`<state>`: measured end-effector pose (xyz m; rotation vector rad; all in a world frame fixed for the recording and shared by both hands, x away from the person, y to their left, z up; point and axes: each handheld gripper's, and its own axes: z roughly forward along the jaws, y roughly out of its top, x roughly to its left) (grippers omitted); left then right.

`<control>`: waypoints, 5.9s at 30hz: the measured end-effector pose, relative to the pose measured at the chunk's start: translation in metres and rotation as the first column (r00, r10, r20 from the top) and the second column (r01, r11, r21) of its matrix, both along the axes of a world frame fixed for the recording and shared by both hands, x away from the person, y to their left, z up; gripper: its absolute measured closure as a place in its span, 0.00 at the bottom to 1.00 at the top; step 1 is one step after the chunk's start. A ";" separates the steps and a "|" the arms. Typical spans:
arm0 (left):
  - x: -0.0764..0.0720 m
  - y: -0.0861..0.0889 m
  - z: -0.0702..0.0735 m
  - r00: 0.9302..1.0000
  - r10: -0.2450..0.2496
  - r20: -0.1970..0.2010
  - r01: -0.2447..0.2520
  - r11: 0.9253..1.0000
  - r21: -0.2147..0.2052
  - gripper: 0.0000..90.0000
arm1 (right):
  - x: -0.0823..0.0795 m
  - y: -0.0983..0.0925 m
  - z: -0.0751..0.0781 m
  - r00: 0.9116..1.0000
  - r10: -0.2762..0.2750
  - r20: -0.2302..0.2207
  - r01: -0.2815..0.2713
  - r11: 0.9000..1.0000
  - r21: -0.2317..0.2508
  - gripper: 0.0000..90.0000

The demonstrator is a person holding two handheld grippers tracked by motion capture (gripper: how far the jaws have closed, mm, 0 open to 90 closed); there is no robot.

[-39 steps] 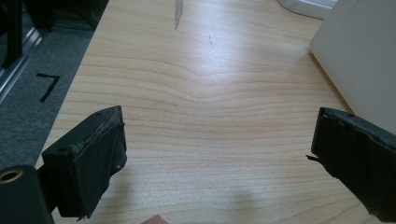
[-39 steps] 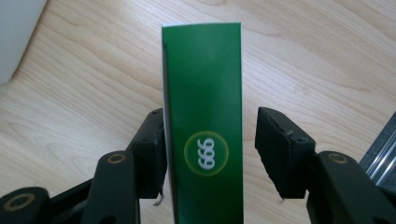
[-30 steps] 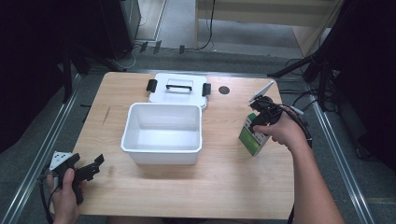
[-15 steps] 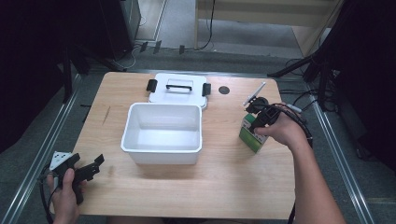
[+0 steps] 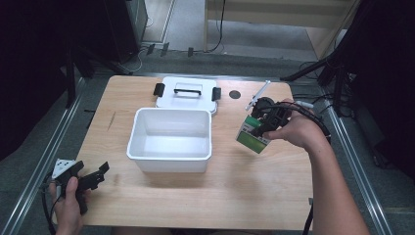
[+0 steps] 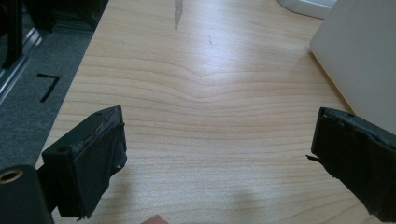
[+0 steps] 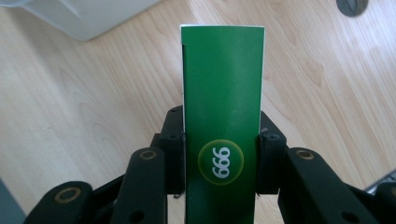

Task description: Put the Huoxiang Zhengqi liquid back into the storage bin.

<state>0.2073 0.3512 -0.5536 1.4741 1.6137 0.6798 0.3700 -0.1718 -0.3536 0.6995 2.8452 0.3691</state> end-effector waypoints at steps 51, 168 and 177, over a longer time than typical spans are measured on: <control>0.000 0.000 0.000 1.000 -0.007 -0.007 0.007 1.000 0.006 0.04 | -0.011 0.095 0.096 0.945 0.320 0.062 -0.321 0.947 0.010 0.72; 0.001 0.001 0.000 1.000 -0.020 -0.012 0.020 1.000 -0.005 0.04 | 0.022 0.171 -0.020 0.912 0.411 0.009 -0.410 0.912 -0.016 0.44; 0.001 0.000 0.000 1.000 -0.024 -0.015 0.024 1.000 -0.005 0.04 | 0.018 0.163 0.000 0.925 0.378 0.038 -0.379 0.925 0.034 0.38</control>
